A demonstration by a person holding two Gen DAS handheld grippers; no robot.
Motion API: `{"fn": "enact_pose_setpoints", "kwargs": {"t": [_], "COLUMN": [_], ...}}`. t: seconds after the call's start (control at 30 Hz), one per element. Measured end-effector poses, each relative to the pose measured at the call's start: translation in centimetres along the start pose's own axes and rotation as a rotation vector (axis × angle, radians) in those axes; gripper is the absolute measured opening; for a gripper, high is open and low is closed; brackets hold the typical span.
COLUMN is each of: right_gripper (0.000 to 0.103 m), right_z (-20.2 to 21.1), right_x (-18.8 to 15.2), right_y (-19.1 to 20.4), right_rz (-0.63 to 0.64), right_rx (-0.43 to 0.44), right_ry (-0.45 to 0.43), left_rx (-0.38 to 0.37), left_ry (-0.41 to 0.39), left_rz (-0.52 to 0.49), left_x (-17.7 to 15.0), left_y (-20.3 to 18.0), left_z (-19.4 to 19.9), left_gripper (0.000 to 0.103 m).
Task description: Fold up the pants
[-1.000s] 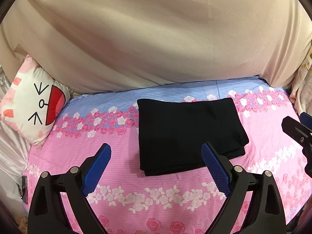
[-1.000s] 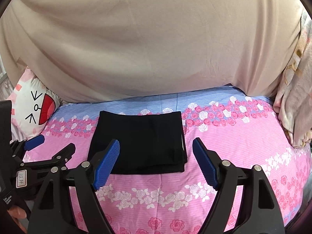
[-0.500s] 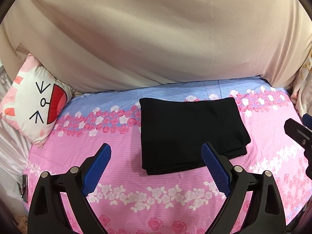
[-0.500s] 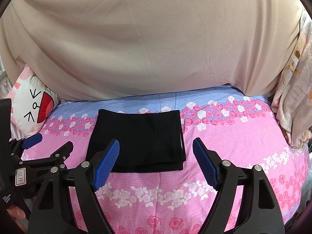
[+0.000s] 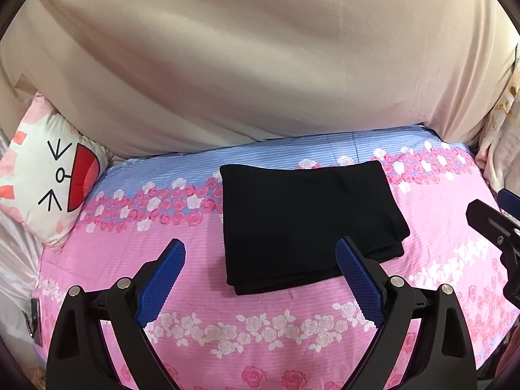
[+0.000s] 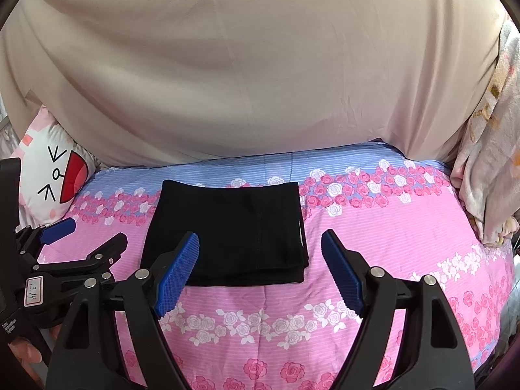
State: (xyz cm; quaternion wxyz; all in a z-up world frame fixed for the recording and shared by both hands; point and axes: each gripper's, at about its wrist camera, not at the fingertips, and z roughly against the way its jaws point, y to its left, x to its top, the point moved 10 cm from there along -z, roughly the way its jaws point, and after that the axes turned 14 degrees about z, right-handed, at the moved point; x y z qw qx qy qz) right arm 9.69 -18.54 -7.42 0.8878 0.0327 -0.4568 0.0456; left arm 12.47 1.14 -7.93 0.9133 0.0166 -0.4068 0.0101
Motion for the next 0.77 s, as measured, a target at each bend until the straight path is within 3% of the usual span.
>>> {"fn": "enact_pose_setpoints", "kwargs": {"t": [0.2, 0.57, 0.77], "right_gripper": [0.076, 0.076, 0.076], "right_z": [-0.32, -0.59, -0.8], "right_x": [-0.4, -0.67, -0.74], "right_y": [-0.05, -0.09, -0.1], "right_rz": [-0.003, -0.012, -0.013], "right_rx": [-0.002, -0.007, -0.006], "right_ry": [0.01, 0.014, 0.015], "left_rx": [0.012, 0.032, 0.0], "left_ry": [-0.041, -0.039, -0.021], "left_rz": [0.0, -0.002, -0.009], "left_x": [0.22, 0.0, -0.47], "left_y": [0.1, 0.35, 0.08], "left_z": [0.16, -0.19, -0.23], "left_gripper": [0.092, 0.092, 0.092]}}
